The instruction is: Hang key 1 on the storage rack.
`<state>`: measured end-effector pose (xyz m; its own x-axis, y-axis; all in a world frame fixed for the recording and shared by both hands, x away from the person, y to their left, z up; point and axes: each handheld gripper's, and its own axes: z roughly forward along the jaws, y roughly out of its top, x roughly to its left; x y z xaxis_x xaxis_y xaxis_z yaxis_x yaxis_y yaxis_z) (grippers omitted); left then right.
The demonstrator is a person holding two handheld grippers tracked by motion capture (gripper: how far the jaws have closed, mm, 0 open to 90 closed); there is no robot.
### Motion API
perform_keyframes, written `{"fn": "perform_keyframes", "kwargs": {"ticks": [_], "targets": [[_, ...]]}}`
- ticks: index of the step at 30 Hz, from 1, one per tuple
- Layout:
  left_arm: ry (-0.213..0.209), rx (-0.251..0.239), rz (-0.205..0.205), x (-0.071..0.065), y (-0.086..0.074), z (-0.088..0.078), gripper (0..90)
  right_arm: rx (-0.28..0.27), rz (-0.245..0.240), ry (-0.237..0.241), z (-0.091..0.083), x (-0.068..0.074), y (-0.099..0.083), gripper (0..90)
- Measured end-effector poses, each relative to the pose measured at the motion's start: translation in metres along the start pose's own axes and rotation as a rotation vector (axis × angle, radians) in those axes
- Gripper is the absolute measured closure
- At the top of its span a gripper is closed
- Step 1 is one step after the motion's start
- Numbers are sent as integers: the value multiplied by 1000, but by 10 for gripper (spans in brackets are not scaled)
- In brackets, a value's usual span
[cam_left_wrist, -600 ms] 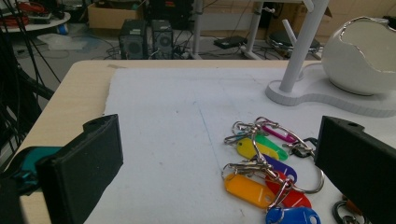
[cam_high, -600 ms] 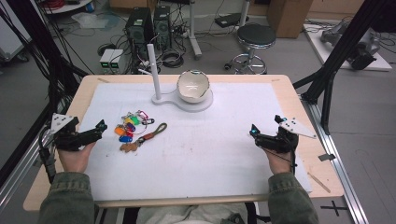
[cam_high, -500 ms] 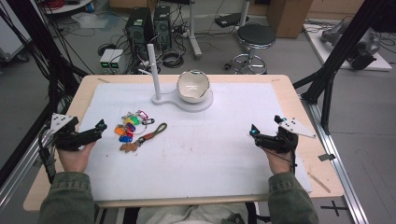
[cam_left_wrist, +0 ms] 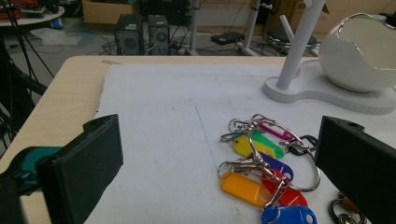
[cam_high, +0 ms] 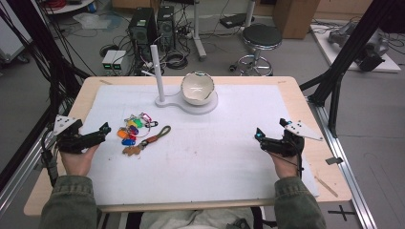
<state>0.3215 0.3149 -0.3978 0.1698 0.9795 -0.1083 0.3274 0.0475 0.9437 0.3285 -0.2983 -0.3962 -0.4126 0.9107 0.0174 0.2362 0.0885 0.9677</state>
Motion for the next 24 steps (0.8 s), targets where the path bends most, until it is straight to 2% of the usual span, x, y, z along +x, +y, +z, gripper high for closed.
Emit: {"fn": "perform_keyframes", "kwargs": {"ticks": [6,11,24], "targets": [[-19,17,12,-4,0,4,16,11,-2,9,1,1,0,7],[-30,28,6,-6,1,6,17,12,-2,11,1,2,0,7],[-84,55,43,-21,8,13,17,21,-5,16,2,2,-1,7]]}}
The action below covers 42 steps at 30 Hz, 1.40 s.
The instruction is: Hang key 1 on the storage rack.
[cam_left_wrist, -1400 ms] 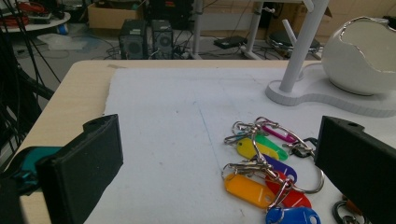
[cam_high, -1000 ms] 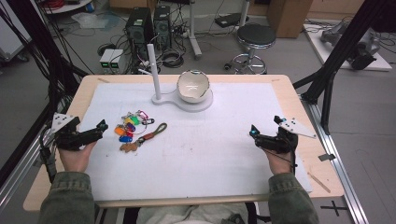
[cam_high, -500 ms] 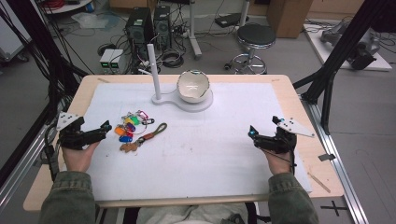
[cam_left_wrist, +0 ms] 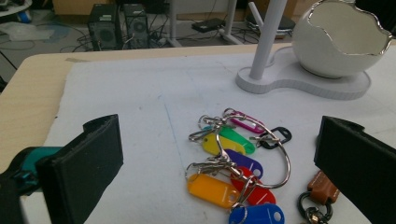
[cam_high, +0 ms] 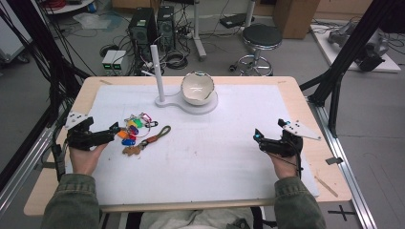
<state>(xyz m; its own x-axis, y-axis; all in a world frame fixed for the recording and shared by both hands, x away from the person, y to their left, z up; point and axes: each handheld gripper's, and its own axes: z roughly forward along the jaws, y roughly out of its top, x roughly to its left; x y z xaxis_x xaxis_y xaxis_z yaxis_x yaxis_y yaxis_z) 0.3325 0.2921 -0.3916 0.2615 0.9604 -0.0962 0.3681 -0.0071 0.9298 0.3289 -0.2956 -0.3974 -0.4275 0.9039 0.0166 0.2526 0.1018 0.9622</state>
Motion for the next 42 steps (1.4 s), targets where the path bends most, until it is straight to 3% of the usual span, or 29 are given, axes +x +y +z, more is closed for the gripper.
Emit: {"fn": "perform_keyframes", "kwargs": {"ticks": [13,16,19,27,35,38,42], "targets": [[-60,34,53,-21,12,14,17,0,0,1,0,0,0,7],[-64,42,78,-26,14,17,17,1,0,1,0,0,0,7],[-62,70,128,-37,16,22,17,4,-2,0,1,0,0,7],[-95,98,135,-52,20,32,17,3,-7,1,2,0,0,7],[-119,127,118,-55,22,41,17,-1,2,8,5,0,0,7],[-147,159,102,-57,24,46,17,1,7,11,6,1,1,7],[-171,188,122,-66,27,53,17,1,6,19,7,2,1,7]]}}
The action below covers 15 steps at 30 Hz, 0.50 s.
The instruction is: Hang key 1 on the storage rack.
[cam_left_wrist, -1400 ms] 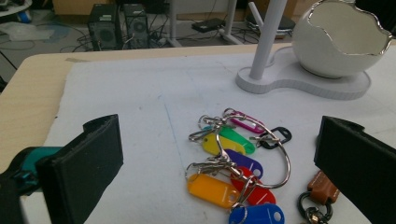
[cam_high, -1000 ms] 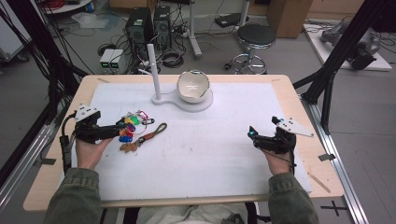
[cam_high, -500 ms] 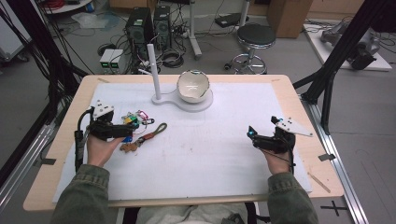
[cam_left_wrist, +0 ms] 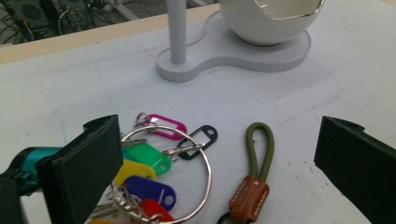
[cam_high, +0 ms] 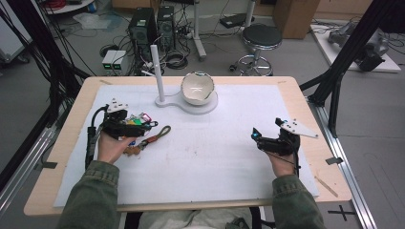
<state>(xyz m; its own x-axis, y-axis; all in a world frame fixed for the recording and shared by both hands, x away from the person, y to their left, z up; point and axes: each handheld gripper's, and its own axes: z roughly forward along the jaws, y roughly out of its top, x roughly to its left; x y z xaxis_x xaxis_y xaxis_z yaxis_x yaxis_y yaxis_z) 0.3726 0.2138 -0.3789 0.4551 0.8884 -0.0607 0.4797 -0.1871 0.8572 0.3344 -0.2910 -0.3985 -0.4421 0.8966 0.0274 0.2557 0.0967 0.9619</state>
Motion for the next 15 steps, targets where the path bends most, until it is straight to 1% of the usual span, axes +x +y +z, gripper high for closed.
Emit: {"fn": "perform_keyframes", "kwargs": {"ticks": [2,5,8,11,15], "targets": [[-8,12,10,-4,2,5,17,1,0,0,0,0,0,7],[-22,43,26,-9,4,13,17,-2,1,-2,-1,-1,0,7],[-34,66,25,-12,3,21,17,-4,3,-2,-1,-1,0,7],[-35,119,29,-13,0,29,17,-4,4,-3,-1,-1,0,7],[-52,162,44,-15,-2,37,16,-5,0,4,0,-1,0,7]]}}
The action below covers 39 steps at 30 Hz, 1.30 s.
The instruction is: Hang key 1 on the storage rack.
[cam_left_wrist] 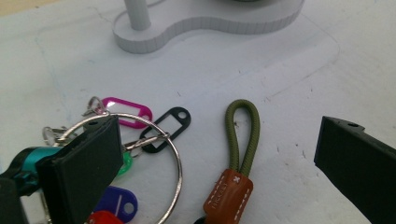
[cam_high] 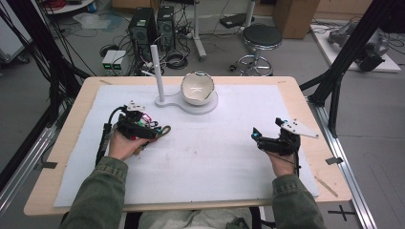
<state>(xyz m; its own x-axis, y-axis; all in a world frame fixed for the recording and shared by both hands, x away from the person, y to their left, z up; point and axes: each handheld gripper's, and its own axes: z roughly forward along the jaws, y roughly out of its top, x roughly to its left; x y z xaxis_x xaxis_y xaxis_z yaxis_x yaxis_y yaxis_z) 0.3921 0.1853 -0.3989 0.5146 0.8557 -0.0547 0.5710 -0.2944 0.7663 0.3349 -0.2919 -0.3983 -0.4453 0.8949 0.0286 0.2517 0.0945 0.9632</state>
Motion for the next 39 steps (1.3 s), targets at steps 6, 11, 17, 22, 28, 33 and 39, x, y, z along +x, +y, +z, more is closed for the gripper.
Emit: {"fn": "perform_keyframes", "kwargs": {"ticks": [6,11,17,22,28,33,39], "targets": [[-10,58,28,-5,-3,9,17,2,8,5,1,1,0,7],[-11,93,24,-4,-5,12,17,1,3,6,2,1,0,7],[-20,148,28,-4,-6,14,20,-1,15,14,5,1,1,7],[-15,187,31,-3,-8,17,96,1,18,18,6,2,1,7],[-14,238,52,-4,-10,18,174,1,23,19,7,2,1,7],[-14,267,81,-6,-12,19,227,-2,17,16,6,2,1,7],[-27,276,75,-4,-12,19,301,-5,12,9,4,2,2,7]]}}
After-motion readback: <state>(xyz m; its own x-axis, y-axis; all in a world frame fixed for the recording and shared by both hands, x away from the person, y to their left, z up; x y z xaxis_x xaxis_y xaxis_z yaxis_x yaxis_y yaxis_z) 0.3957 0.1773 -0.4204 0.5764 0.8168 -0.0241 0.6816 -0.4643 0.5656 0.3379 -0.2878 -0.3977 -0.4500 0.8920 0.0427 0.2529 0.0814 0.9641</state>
